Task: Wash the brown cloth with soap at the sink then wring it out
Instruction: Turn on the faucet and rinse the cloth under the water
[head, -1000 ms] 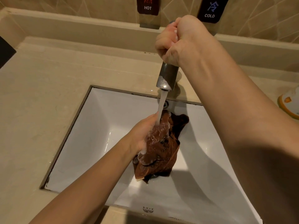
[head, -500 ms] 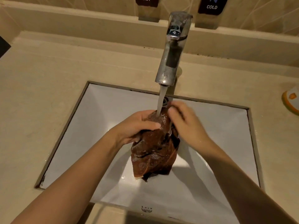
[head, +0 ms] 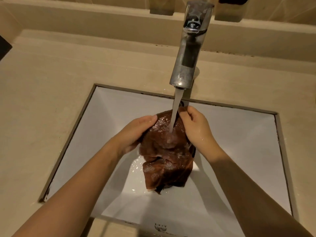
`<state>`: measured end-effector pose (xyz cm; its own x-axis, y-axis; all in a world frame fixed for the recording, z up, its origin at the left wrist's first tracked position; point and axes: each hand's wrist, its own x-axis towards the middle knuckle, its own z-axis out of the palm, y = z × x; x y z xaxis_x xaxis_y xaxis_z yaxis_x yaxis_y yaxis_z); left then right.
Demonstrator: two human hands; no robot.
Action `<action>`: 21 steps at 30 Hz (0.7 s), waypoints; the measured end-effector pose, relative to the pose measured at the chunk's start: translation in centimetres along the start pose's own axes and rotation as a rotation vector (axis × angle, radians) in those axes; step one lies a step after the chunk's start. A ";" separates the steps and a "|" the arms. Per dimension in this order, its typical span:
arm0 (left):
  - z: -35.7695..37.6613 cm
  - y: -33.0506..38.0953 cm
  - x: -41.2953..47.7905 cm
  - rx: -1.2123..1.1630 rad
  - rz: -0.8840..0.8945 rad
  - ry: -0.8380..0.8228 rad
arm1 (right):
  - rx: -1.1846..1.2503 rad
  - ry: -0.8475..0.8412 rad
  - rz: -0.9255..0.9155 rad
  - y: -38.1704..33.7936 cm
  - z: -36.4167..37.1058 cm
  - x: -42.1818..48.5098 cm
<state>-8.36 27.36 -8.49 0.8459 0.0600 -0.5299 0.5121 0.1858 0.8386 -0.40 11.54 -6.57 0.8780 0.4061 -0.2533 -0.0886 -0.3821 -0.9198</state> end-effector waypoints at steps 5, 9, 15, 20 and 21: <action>4.1 0.1 0.9 -0.265 -0.045 0.229 | -0.173 -0.045 -0.016 -1.0 3.6 -3.5; 6.8 -0.1 0.6 -0.361 -0.066 0.261 | -0.316 0.171 -0.006 -0.9 4.6 -1.9; 6.4 0.8 -0.6 -0.295 -0.066 0.299 | -0.183 0.262 0.058 0.6 3.9 -0.6; 6.0 1.9 0.0 -0.233 0.002 0.377 | -0.175 0.144 0.069 0.1 4.6 -3.4; 6.2 1.6 0.4 -0.218 -0.001 0.390 | -0.156 0.132 0.086 -0.2 4.8 -3.9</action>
<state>-6.30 21.61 -6.53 0.7044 0.4177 -0.5739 0.4341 0.3862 0.8139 -6.03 14.05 -6.83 0.9254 0.2580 -0.2778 -0.1010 -0.5384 -0.8366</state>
